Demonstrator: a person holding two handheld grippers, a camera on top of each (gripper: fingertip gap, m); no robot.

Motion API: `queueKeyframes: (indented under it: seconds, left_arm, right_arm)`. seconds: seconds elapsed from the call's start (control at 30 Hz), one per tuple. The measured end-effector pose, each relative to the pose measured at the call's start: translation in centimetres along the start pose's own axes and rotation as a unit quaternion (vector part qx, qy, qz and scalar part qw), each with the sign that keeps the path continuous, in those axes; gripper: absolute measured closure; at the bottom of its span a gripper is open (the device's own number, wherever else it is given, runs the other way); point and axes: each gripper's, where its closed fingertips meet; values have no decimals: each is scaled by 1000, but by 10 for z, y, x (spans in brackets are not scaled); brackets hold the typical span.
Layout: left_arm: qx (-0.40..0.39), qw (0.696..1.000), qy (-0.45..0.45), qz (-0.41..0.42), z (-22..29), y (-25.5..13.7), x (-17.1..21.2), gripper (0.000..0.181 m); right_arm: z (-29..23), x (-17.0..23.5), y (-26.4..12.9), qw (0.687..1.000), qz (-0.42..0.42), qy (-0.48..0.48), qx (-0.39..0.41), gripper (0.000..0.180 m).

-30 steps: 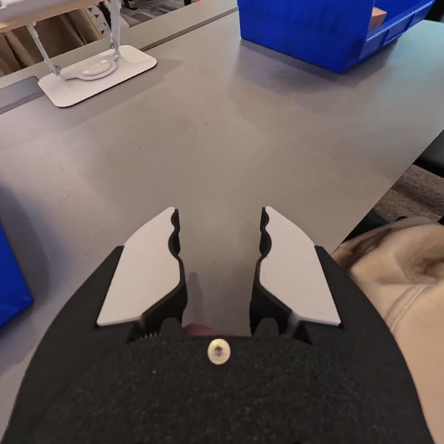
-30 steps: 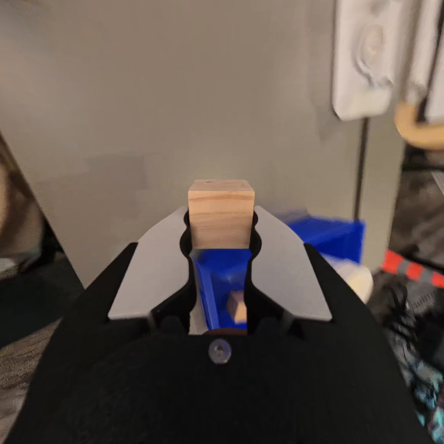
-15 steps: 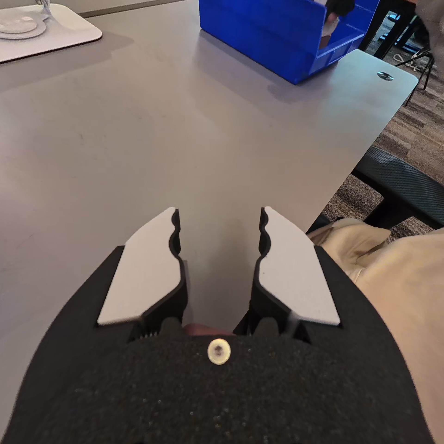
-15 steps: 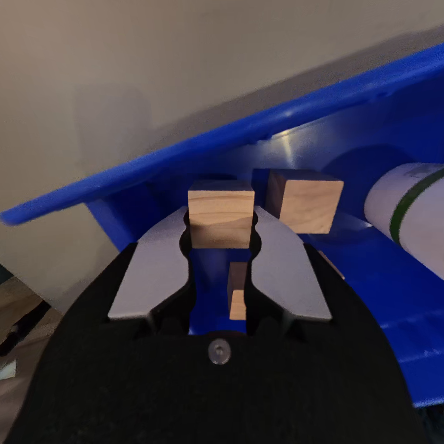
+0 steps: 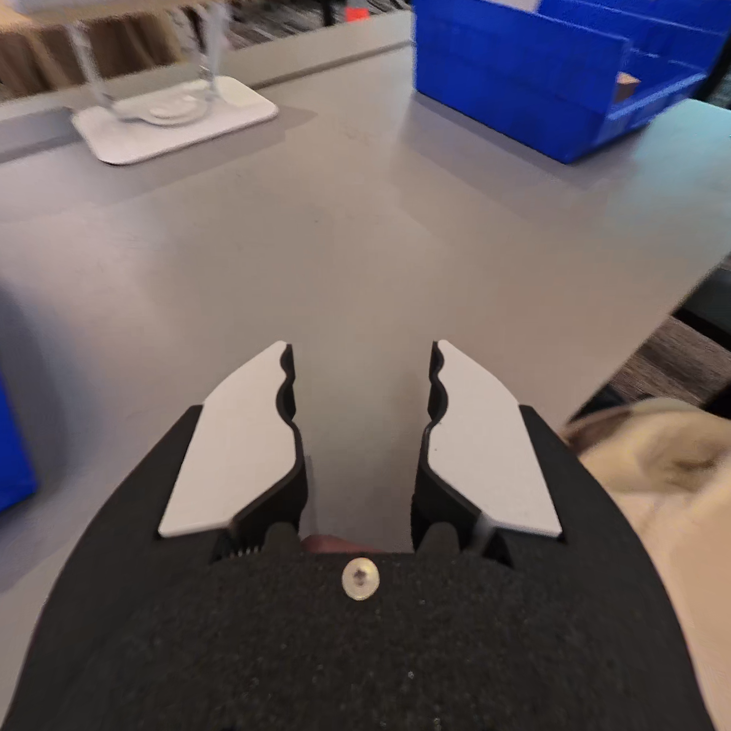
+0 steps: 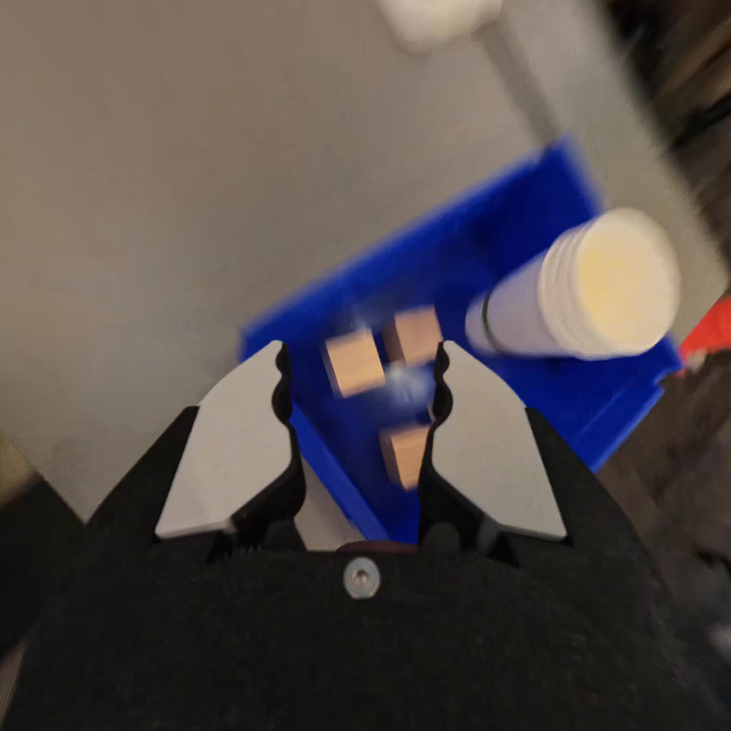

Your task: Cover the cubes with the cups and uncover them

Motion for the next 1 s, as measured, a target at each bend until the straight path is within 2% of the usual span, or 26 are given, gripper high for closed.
queueKeyframes:
  seconds: [0.03,0.1,0.13,0.23,0.37,0.43,0.5,0.67,0.83,1.0]
  left_arm:
    - [-33,999,3,15,-12,1,-4,116]
    - [-91,995,0,43,-34,0,-12,116]
    - [-107,993,-10,49,-41,-1,-14,116]
    - [-105,992,-48,46,-45,-5,-13,111]
    - [-128,989,-52,56,-46,-11,-11,114]
    - [-137,987,-52,59,-46,-12,-7,117]
    - [-137,988,-49,56,-45,-11,-2,118]
    - [-157,986,-31,54,-52,-10,0,118]
    - [-148,988,-27,45,-52,-5,4,123]
    - [-140,989,-23,27,-51,0,12,123]
  right_arm:
    - [-17,-34,-13,993,117,2,5,113]
    - [-61,-89,-33,938,344,31,-15,112]
    - [-80,-100,-33,913,403,57,-20,114]
    - [-143,-111,2,877,470,88,-43,112]
    - [-201,-105,73,900,428,78,-20,112]
    - [-219,-104,92,904,419,80,-26,114]
    - [-229,-101,105,922,377,78,-35,111]
    - [-236,-91,96,918,385,88,-39,111]
    - [-236,-87,107,919,370,112,-75,109]
    - [-231,-85,106,926,364,91,-43,109]
Point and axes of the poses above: each gripper's, where its closed fingertips meet, y out along the fingers, x out of its underside, z = x × y across the jaws, and after that the axes turned 13 degrees about -x, right-handed
